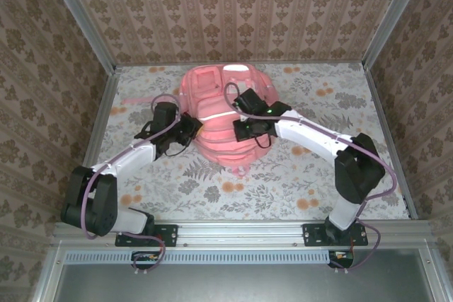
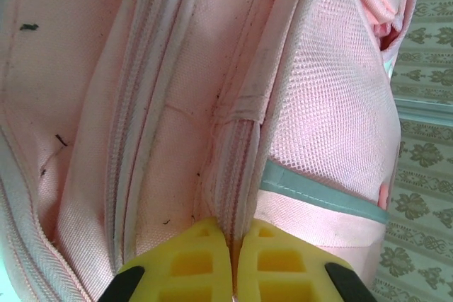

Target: Pack books, pencil case, and school supplies into a backpack

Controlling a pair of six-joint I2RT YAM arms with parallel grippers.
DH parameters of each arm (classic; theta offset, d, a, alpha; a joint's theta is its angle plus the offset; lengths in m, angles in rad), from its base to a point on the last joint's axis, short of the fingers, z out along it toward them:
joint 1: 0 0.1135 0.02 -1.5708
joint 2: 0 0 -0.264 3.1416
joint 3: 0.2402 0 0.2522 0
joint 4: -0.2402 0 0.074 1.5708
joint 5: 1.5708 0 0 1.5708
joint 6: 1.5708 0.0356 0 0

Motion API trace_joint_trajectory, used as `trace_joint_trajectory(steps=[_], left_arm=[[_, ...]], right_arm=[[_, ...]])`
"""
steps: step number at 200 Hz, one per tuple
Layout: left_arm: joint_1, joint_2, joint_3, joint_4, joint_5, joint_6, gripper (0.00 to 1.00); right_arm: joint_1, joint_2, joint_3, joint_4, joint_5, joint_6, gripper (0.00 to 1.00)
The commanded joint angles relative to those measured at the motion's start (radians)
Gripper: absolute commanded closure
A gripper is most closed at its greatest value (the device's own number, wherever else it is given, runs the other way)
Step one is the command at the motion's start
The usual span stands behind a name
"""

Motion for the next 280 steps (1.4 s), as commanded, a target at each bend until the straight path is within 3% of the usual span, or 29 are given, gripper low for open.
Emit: trace_joint_trajectory(steps=[1, 22, 50, 74, 95, 120, 145, 174, 203, 257, 280], left_arm=[[0.061, -0.031, 0.006, -0.058, -0.051, 0.084, 1.0], [0.111, -0.032, 0.03, -0.103, -0.026, 0.146, 1.0], [0.167, -0.021, 0.077, -0.17, 0.011, 0.214, 1.0], [0.201, -0.052, 0.09, -0.258, 0.001, 0.236, 0.7], [0.21, -0.105, 0.071, -0.319, -0.022, 0.236, 0.51], [0.211, -0.177, 0.016, -0.32, -0.016, 0.192, 0.44], [0.21, -0.225, -0.055, -0.204, 0.037, 0.111, 0.42], [0.198, -0.215, -0.075, -0.09, 0.096, 0.051, 0.43], [0.17, -0.157, -0.056, -0.028, 0.122, 0.029, 0.5], [0.136, -0.084, -0.025, 0.002, 0.108, 0.025, 0.71], [0.136, -0.083, -0.026, -0.013, 0.082, 0.05, 0.87]], right_arm=[[-0.075, -0.042, -0.023, -0.081, 0.134, -0.069, 1.0], [-0.091, -0.04, -0.002, -0.09, 0.114, -0.07, 1.0], [-0.043, -0.034, 0.015, -0.06, -0.028, -0.06, 1.0], [0.044, 0.017, 0.059, -0.035, -0.111, -0.038, 1.0], [0.099, 0.079, 0.113, 0.005, -0.178, -0.003, 1.0], [0.143, 0.156, 0.198, 0.026, -0.208, 0.022, 1.0], [0.164, 0.206, 0.266, 0.023, -0.237, 0.027, 1.0], [0.172, 0.21, 0.276, 0.024, -0.257, 0.019, 1.0], [0.173, 0.198, 0.258, 0.025, -0.266, 0.015, 1.0], [0.173, 0.184, 0.241, 0.02, -0.256, 0.019, 1.0], [0.172, 0.166, 0.23, -0.006, -0.196, 0.009, 1.0]])
